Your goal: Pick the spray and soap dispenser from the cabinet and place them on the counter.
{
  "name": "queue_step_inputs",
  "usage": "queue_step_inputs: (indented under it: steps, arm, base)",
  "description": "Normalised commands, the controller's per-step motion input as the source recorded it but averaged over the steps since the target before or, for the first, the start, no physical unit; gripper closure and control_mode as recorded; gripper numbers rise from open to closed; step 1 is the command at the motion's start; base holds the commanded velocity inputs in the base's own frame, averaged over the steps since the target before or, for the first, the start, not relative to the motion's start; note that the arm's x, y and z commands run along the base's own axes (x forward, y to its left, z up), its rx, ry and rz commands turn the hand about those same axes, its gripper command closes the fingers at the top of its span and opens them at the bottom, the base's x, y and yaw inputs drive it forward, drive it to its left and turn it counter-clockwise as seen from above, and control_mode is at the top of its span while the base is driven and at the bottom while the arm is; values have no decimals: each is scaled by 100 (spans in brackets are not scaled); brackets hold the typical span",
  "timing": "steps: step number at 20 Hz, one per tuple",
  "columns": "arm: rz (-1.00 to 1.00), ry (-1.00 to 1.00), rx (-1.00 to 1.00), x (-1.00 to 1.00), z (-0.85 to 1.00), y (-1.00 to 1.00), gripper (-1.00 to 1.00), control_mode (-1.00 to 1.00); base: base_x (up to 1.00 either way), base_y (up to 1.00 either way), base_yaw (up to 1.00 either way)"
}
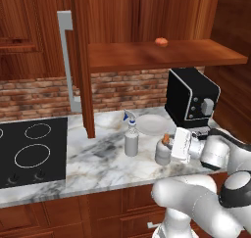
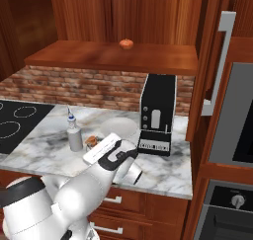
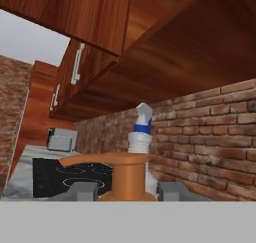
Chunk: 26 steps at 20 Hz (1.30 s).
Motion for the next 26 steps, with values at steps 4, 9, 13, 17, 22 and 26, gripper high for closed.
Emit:
queue_step_inputs:
  steps: [4, 9, 13, 17, 22, 26]
  arm:
    - [0, 0, 0, 29, -37, 25, 100, -100]
    - [0, 0, 0, 21, -36, 26, 100, -100]
    - [0, 0, 0, 5, -40, 22, 100, -100]
    - [0, -2, 0, 0, -39, 17, 100, -100]
    - [0, -3, 0, 0, -42, 16, 100, -100]
    - [0, -4, 0, 0, -46, 15, 100, -100]
  base:
    - [0, 0, 0]
    - [0, 0, 0]
    - [0, 0, 0]
    - [0, 0, 0]
    - [0, 0, 0]
    - [0, 0, 0]
